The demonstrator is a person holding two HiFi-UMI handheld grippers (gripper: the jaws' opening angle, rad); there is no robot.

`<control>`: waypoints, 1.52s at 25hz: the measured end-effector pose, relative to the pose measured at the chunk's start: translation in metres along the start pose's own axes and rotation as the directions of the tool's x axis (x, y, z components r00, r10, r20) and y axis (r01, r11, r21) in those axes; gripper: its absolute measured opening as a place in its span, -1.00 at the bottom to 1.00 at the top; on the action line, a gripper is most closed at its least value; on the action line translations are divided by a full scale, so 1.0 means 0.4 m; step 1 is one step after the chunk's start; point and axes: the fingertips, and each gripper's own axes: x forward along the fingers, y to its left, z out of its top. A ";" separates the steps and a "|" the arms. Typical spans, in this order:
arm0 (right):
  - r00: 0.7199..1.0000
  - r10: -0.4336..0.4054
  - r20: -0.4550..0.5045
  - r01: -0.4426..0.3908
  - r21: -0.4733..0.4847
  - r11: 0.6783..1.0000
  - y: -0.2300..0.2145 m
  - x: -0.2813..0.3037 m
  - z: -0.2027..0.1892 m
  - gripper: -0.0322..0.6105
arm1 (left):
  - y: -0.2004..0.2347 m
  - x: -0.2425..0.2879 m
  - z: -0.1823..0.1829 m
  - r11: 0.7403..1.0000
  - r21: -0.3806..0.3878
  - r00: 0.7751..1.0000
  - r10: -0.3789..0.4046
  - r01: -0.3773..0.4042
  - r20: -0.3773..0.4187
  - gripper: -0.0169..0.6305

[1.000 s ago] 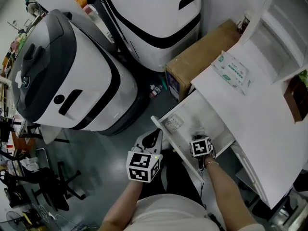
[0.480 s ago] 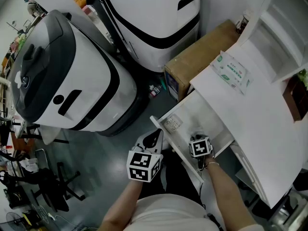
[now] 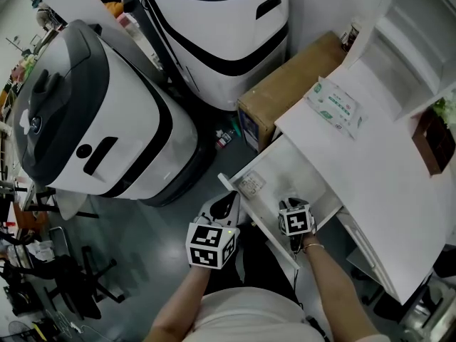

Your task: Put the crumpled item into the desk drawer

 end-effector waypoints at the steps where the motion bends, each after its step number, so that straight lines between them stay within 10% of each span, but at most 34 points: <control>1: 1.000 -0.001 0.017 0.001 0.008 1.000 0.001 -0.009 0.007 -0.62 | -0.001 0.000 0.001 1.000 -0.001 1.000 -0.003 0.003 0.001 -0.98; 20: 0.941 -0.068 0.331 0.019 0.149 0.989 -0.029 -0.227 0.137 -0.62 | -0.048 -0.009 0.032 0.995 0.057 0.996 -0.085 0.083 0.039 -0.98; 38: 0.750 -0.196 0.631 0.025 0.270 0.963 -0.034 -0.551 0.222 -0.70 | -0.093 0.008 0.084 0.972 0.147 0.980 -0.193 0.183 0.055 -0.98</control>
